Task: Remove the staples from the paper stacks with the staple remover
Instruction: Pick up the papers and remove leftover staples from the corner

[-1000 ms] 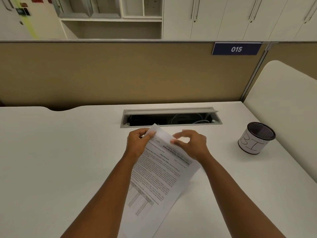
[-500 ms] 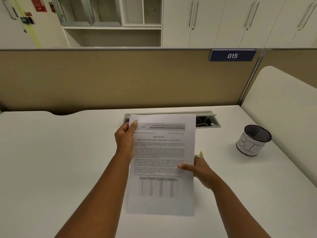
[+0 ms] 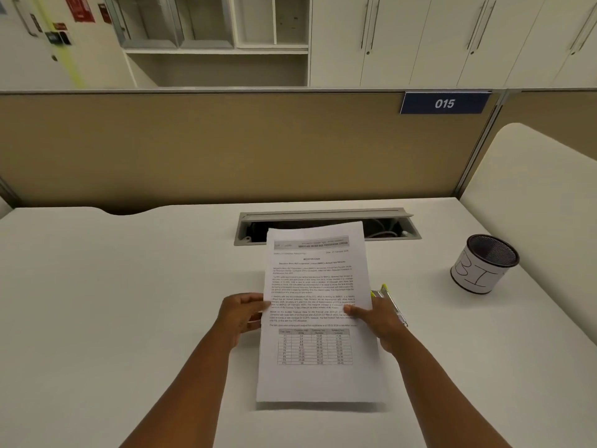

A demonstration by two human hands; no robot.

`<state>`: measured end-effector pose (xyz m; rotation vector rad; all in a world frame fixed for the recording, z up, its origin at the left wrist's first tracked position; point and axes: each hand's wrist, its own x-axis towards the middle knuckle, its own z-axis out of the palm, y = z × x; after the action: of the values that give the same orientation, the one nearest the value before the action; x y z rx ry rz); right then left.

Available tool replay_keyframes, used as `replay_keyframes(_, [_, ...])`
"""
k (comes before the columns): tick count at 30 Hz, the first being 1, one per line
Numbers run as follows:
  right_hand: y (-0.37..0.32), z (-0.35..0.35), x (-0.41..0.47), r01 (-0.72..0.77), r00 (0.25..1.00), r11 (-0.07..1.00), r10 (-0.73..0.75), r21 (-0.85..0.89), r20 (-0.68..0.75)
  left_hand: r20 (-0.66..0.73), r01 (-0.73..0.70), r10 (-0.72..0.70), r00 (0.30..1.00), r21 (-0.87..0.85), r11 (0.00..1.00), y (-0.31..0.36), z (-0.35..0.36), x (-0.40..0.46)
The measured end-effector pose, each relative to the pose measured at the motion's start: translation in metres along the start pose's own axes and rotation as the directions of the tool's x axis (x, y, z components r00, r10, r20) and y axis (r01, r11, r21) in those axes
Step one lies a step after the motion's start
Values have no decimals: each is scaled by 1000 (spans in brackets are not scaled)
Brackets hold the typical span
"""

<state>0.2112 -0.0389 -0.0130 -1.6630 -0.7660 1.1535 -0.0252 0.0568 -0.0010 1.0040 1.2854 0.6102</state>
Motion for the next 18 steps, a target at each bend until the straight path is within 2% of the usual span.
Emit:
replay_keyframes(7, [15, 10, 7, -90, 994, 984, 79, -154, -77, -158, 43, -31, 987, 78, 996, -23, 5, 5])
replay_keyframes(14, [23, 10, 14, -165, 973, 918, 92, -361, -211, -217, 80, -54, 975, 113, 990, -29, 11, 8])
replay_keyframes(18, [22, 9, 14, -162, 966, 867, 42, -471, -254, -230, 69, -40, 972, 123, 990, -32, 12, 8])
